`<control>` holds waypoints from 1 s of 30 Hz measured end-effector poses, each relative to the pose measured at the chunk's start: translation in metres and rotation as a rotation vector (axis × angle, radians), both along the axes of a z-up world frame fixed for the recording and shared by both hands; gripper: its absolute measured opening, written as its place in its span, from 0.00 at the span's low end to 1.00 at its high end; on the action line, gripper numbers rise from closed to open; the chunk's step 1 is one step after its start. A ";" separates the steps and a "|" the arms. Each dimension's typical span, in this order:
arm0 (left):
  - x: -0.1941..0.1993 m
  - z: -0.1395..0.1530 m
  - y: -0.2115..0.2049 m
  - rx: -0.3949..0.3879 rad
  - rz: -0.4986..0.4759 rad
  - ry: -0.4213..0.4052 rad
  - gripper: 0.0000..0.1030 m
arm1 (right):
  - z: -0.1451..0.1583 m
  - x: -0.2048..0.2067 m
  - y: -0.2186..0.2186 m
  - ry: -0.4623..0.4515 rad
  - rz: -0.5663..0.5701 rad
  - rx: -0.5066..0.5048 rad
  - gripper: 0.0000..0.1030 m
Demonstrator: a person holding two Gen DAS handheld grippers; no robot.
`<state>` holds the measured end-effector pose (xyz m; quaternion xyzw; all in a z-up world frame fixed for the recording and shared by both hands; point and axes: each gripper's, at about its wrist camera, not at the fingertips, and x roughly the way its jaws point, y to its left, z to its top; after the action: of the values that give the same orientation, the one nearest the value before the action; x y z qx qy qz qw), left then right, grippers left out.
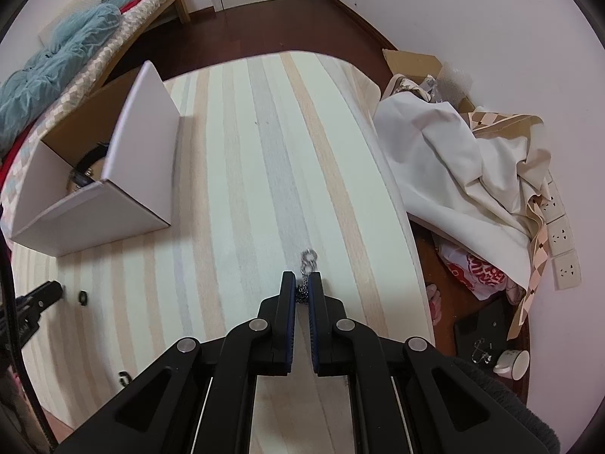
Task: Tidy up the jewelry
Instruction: 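Grasp the silver pendant necklace with the right gripper while the left gripper grasps the small silver charm, then lower the necklace with the right gripper into the box while the left gripper releases the charm there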
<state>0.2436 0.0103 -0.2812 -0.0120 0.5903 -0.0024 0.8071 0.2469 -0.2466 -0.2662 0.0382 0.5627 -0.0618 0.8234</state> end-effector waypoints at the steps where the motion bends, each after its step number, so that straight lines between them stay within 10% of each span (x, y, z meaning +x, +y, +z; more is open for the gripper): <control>1: -0.001 0.002 0.000 -0.003 -0.001 -0.002 0.06 | 0.005 -0.001 0.001 -0.008 0.003 0.009 0.06; 22: 0.001 0.157 0.022 -0.136 -0.060 -0.187 0.06 | 0.187 -0.003 0.048 -0.252 0.186 0.253 0.06; 30: 0.061 0.157 0.021 -0.149 -0.100 -0.173 0.06 | 0.199 0.061 0.087 -0.235 0.289 0.210 0.06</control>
<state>0.3050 0.0317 -0.1242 -0.0424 0.5167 -0.0874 0.8507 0.3079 -0.1592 -0.0676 0.0497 0.4657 0.1210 0.8752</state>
